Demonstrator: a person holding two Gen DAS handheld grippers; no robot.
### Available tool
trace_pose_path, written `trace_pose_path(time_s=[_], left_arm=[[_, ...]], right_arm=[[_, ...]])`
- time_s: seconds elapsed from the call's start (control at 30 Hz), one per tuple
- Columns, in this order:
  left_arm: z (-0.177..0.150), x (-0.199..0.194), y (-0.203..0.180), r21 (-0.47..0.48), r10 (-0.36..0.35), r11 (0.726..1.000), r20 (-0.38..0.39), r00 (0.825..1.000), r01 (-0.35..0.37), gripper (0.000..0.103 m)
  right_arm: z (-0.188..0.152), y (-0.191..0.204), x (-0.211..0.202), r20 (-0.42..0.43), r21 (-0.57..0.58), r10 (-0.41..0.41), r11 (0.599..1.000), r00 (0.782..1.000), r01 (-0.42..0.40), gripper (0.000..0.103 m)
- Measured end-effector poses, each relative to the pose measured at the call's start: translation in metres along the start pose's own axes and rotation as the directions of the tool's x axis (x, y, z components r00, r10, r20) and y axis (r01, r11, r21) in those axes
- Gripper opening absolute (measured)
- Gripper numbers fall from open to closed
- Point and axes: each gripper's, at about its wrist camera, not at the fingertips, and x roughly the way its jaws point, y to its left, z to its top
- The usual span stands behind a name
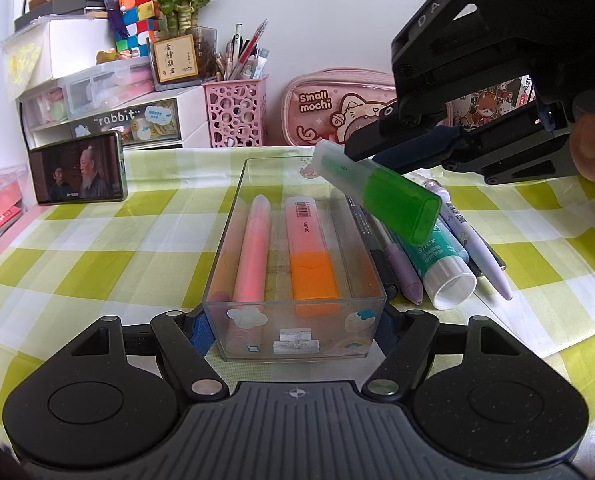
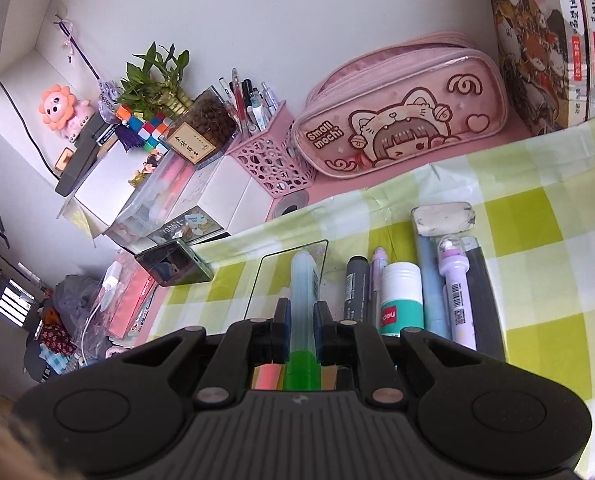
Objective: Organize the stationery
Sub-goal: 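Lower the green highlighter into the clear box and open the right gripper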
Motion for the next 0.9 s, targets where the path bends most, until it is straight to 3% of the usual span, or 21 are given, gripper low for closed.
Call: trace_pose_path(time_s=[0.27,0.43,0.53,0.9], left_arm=[[0.000,0.000,0.000,0.001,0.000,1.000,0.000,1.000,0.000,0.073],[0.000,0.000,0.000,0.000,0.000,1.000,0.000,1.000,0.000,0.073],[0.000,0.000,0.000,0.000,0.000,1.000,0.000,1.000,0.000,0.073],[-0.001,-0.002,-0.002,0.002,0.001,1.000,0.001,1.000,-0.001,0.073]], right_arm=[[-0.005,0.004,0.020,-0.027,0.101,0.019,0.995,0.999,-0.016,0.023],[-0.004,0.007,0.038,-0.071,0.109,0.004,0.994,0.997,0.004,0.024],[-0.007,0.007,0.047,-0.113,0.101,0.040,0.994,0.993,-0.028,0.024],[-0.004,-0.001,0.032,-0.082,0.075,0.054,0.996,0.995,-0.048,0.024]])
